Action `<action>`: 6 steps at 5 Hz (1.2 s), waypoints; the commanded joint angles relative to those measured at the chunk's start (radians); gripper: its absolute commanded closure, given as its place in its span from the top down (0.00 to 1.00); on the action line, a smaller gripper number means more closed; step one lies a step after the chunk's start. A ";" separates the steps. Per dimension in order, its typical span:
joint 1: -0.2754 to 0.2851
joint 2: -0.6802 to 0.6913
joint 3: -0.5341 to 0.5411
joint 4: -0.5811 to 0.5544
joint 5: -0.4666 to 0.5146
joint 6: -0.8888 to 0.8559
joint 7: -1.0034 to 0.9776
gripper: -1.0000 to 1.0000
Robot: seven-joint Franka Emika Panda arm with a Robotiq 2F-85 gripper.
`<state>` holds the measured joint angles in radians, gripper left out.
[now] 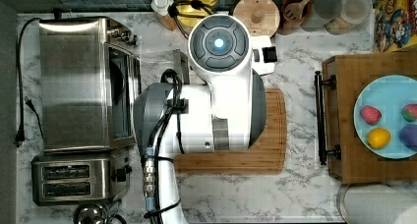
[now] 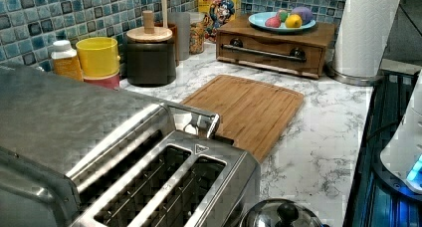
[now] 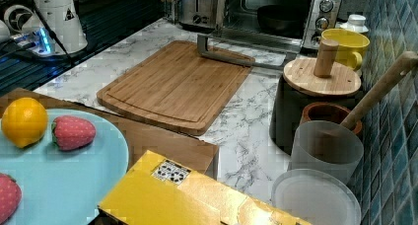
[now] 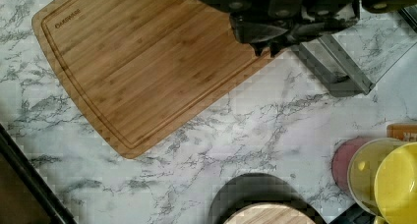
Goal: Close the oven.
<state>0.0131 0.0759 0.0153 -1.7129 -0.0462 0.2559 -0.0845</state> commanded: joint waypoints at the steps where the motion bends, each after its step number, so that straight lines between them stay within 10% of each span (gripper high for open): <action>1: 0.003 0.066 0.006 0.050 -0.035 -0.005 -0.068 0.00; 6: -0.221 0.288 -0.003 0.010 0.552 -0.044 -1.156 0.00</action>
<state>-0.1948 0.3489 0.0079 -1.7275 0.4438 0.2529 -1.1494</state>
